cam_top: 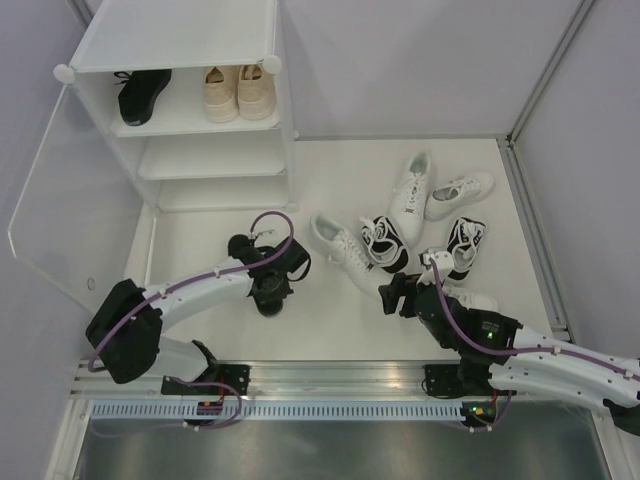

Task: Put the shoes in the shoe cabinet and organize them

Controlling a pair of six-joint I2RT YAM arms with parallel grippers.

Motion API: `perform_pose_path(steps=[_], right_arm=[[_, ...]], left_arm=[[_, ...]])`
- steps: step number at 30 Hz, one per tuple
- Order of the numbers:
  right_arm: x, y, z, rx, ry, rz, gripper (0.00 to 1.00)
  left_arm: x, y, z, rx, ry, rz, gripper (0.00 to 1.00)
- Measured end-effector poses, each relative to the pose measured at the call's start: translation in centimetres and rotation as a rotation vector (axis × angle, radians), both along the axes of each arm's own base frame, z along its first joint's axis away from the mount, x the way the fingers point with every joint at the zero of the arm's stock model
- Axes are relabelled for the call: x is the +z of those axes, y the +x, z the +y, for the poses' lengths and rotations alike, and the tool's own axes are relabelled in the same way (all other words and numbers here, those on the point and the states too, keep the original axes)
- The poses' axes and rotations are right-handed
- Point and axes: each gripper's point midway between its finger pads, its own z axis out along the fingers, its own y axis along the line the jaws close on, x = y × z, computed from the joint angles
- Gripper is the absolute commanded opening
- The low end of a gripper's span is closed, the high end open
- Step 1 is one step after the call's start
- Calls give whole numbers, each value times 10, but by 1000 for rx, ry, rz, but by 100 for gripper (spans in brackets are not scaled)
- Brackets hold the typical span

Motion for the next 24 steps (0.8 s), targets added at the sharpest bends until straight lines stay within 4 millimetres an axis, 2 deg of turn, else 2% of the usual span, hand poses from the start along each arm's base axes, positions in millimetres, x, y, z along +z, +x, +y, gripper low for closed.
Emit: perform_pose_path(steps=[2,5,13,17,20,24], right_arm=[[-1,0,0,1,-2,2,79],[-2,0,0,1,-6,4,79],[-6,0,1,1,-25,13,79],[-6,0,1,1,-25,14,79],[-8,0,1,1,-30,17,79],[-9,0,1,1,-39,21,79]], left_arm=[[15,-1,9,-9,30,-19,2],[51,5,17,-33,40,-85,2],[187,30,30,-129,-19,-324,2],[244,42,46,-175,8,-408,2],[280,52,59,-208,50,-460,2],[314,69,71,-273,123,-498,2]])
